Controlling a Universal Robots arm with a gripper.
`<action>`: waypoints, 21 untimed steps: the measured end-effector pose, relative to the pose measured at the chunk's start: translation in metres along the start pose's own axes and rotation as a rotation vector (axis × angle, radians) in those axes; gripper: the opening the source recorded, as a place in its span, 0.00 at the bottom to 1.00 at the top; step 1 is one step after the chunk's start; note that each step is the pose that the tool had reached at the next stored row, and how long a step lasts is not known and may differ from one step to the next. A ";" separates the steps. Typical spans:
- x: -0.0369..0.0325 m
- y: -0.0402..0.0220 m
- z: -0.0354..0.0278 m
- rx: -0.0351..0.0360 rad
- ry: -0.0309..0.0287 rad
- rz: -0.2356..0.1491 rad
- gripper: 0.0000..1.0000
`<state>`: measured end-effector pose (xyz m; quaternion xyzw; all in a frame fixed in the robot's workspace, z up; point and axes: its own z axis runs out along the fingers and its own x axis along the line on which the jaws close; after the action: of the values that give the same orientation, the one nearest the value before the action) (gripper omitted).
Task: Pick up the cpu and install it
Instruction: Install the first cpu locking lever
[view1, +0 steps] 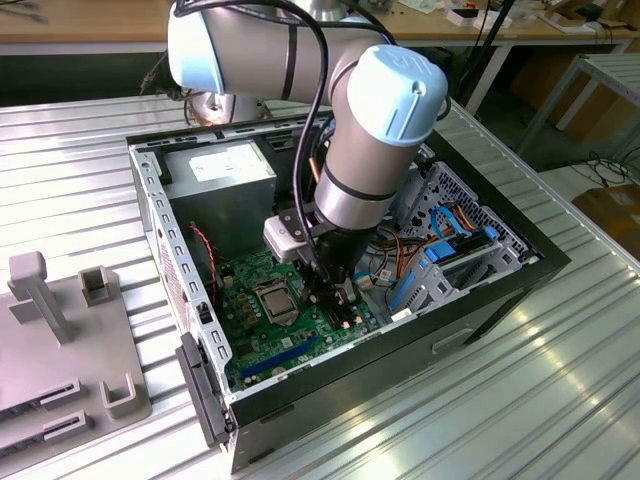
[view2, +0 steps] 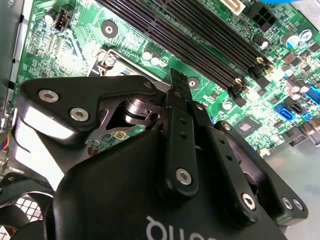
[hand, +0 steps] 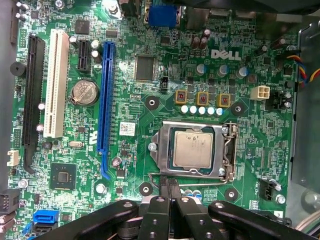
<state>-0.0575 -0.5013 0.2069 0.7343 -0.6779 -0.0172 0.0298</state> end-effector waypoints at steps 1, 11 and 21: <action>0.0000 -0.0003 0.0001 0.0000 0.0000 0.000 0.11; 0.0001 -0.0030 0.0044 0.0000 0.0000 0.000 0.11; 0.0002 -0.0047 0.0096 0.0000 0.0000 0.000 0.11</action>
<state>-0.0534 -0.5013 0.1970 0.7343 -0.6779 -0.0172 0.0298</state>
